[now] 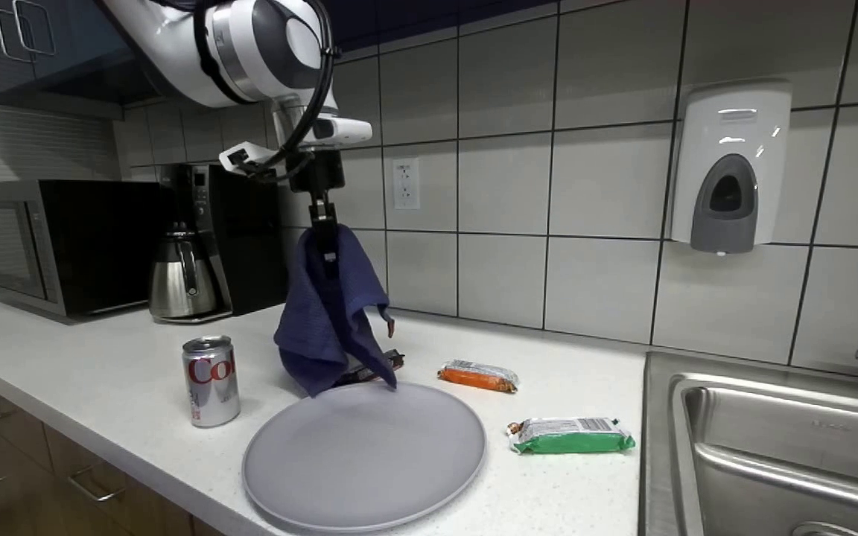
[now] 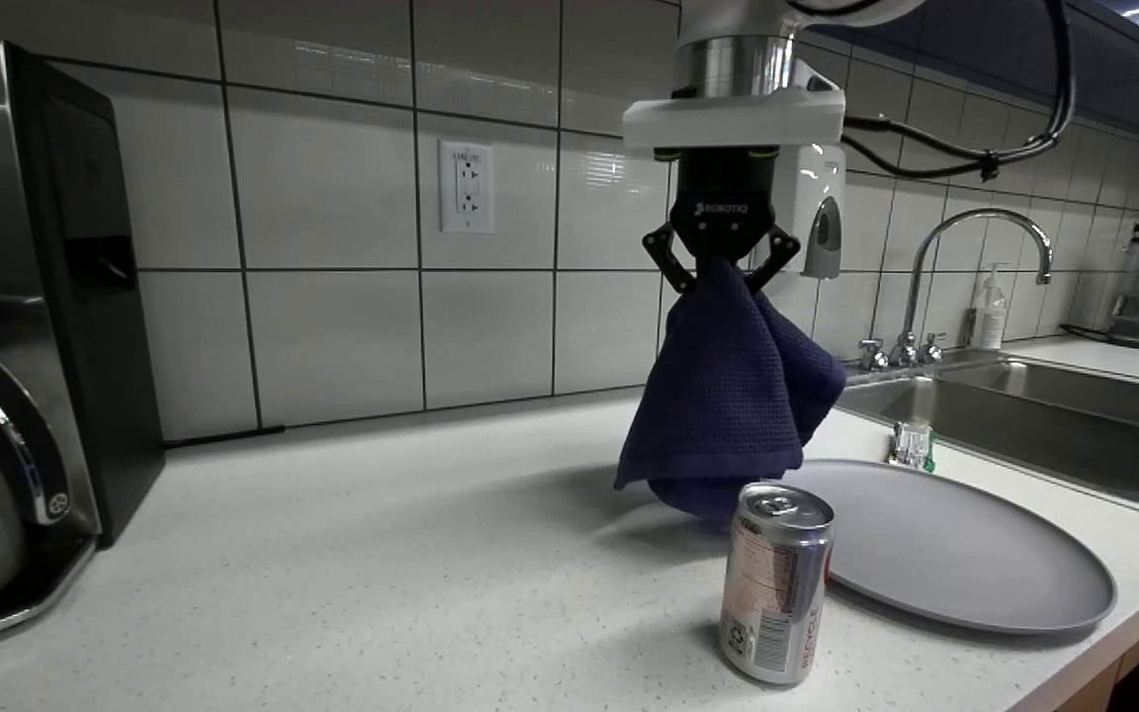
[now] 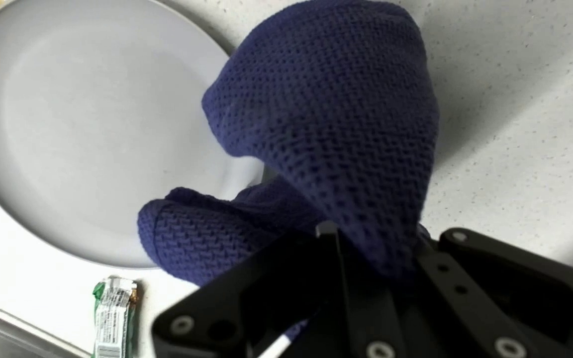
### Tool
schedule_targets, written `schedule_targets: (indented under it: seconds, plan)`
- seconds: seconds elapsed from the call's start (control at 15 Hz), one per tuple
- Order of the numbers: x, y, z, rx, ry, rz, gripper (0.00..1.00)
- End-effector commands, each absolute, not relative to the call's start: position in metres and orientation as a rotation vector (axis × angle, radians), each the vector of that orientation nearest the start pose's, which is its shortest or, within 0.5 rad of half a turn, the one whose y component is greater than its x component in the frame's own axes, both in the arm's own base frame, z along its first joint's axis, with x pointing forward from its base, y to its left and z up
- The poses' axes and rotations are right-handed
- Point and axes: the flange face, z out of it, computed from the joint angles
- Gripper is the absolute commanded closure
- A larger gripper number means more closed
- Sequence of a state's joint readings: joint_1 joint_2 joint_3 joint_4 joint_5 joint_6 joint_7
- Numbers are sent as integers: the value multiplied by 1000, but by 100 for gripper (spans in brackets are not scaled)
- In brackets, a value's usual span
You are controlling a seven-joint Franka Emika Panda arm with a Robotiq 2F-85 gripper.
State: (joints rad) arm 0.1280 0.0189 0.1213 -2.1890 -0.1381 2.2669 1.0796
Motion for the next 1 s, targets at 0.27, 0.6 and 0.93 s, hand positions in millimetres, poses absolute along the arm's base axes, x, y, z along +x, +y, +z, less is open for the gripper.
schedule_targets:
  seconds: [0.27, 0.6, 0.93]
  plan:
    - [540, 193, 373, -3018, 997, -182, 99]
    - [544, 231, 335, -3055, 914, -122, 99]
    - [550, 255, 302, -3067, 866, -48, 99]
